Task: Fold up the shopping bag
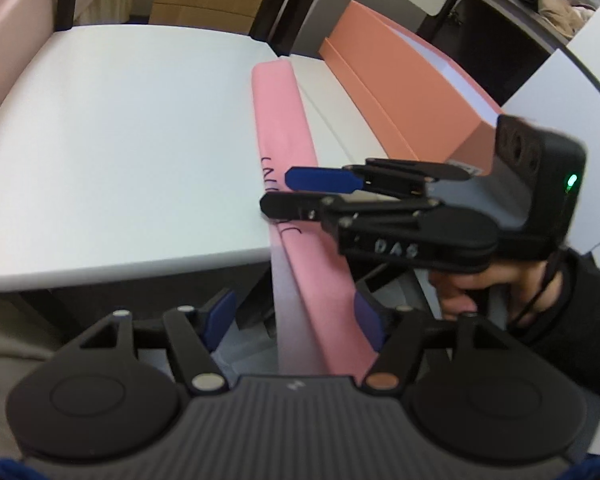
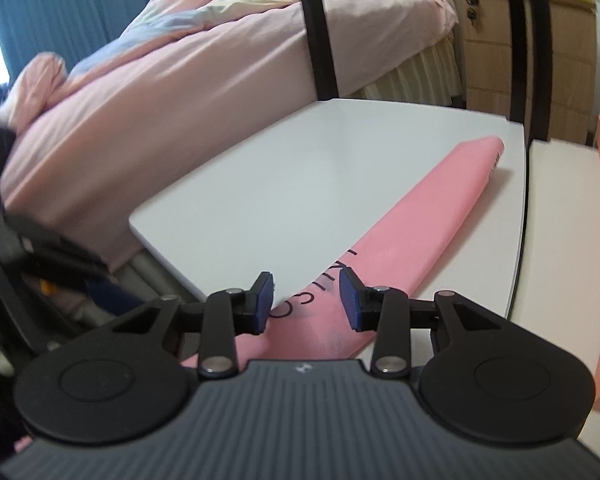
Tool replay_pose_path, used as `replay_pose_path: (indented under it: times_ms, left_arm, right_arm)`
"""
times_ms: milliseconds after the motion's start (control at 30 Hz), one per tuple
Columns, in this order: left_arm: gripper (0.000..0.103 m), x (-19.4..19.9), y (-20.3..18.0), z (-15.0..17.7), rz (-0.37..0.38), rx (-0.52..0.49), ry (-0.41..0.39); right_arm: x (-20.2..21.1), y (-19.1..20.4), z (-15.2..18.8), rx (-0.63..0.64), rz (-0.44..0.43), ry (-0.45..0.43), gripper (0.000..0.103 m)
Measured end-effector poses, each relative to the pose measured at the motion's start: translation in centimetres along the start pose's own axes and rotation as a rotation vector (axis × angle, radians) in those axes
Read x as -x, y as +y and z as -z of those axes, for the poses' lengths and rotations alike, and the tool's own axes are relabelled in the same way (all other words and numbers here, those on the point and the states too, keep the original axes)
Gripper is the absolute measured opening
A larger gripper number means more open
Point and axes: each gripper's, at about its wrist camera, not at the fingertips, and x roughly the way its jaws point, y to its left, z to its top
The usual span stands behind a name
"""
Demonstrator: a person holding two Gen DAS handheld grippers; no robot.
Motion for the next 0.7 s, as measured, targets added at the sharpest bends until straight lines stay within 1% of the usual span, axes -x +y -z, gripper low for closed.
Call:
replay_pose_path:
  times_ms: [100,233,300,333,367,400,433,500,533,567,600,700]
  left_arm:
    - [0.073,-2.1,0.8,0.2,0.024,0.035,0.022]
    - [0.073,-4.5,2.2,0.2,0.113,0.167,0.014]
    - [0.071,-5.4,2.5,0.4,0.136,0.213,0.015]
    - [0.065,-5.7,2.8,0.5,0.153,0.239,0.008]
    - [0.052,-5.8,3.1,0.7,0.181,0.270,-0.003]
    - [0.042,-5.8,3.3,0.8,0.206,0.295,-0.012]
    - [0.030,-5.7,3.3,0.9,0.222,0.306,-0.018]
    - [0.018,-5.2,3.1,1.0,0.217,0.302,-0.030]
    - [0.015,-4.9,3.0,1.2,0.216,0.300,-0.035]
    - [0.008,-4.6,2.9,1.4,0.215,0.301,-0.042]
    - [0.007,-4.1,2.9,1.6,0.209,0.304,-0.055]
    - [0.005,-2.0,3.2,2.3,0.216,0.332,-0.113]
  right_arm:
    - [0.3,-0.9,0.0,-0.089,-0.019,0.000,0.037]
    - [0.5,-2.4,0.1,-0.204,-0.068,-0.007,0.037]
    - [0.6,-2.8,0.2,-0.248,-0.085,-0.007,0.037]
    - [0.6,-3.0,0.3,-0.264,-0.093,-0.006,0.037]
    - [0.6,-3.1,0.3,-0.281,-0.101,-0.006,0.037]
    - [0.7,-3.3,0.3,-0.292,-0.107,-0.005,0.037]
    - [0.7,-3.4,0.4,-0.303,-0.113,-0.005,0.037]
    - [0.8,-3.5,0.5,-0.323,-0.131,-0.013,0.037]
    - [1.0,-3.5,0.5,-0.334,-0.142,-0.018,0.037]
    - [1.1,-3.6,0.6,-0.345,-0.154,-0.025,0.038]
    - [1.4,-3.7,0.5,-0.352,-0.163,-0.040,0.041]
    - [3.1,-3.8,0.0,-0.372,-0.198,-0.113,0.041]
